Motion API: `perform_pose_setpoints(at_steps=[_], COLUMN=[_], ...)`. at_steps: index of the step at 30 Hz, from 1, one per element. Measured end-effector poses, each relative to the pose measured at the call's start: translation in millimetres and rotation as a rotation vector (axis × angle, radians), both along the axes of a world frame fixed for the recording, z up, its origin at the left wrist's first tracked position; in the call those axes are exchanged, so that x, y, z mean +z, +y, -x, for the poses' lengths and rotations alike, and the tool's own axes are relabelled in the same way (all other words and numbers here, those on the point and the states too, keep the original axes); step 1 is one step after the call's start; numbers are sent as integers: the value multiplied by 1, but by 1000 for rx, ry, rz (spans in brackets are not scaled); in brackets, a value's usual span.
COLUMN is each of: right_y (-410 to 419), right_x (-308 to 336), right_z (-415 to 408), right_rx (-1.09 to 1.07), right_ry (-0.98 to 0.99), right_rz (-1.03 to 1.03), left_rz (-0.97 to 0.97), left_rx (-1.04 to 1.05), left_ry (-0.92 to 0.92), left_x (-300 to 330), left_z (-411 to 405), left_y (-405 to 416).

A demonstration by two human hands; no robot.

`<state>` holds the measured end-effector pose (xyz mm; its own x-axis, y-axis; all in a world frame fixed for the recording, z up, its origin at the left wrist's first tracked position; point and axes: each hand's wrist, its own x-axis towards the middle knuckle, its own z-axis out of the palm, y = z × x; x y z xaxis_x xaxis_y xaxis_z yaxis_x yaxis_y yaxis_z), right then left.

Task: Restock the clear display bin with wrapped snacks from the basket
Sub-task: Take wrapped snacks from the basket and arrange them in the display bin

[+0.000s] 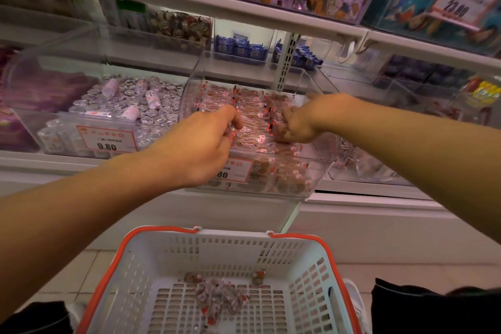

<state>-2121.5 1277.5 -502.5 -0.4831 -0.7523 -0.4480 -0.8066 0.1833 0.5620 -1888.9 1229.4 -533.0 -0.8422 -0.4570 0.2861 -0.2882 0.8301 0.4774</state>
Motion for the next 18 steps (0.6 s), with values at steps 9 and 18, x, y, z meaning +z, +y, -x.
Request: perform_pose_setpoints(at_steps=[9, 18], right_y=[-13, -13], right_x=[-18, 13], right_z=[-4, 2], right_rx=[56, 42], right_ry=[-183, -191], right_rz=[231, 160], left_rz=[-10, -18], left_rx=[5, -3], left_ry=[11, 9], left_x=[-1, 0], left_z=[3, -1], left_y=[-1, -1])
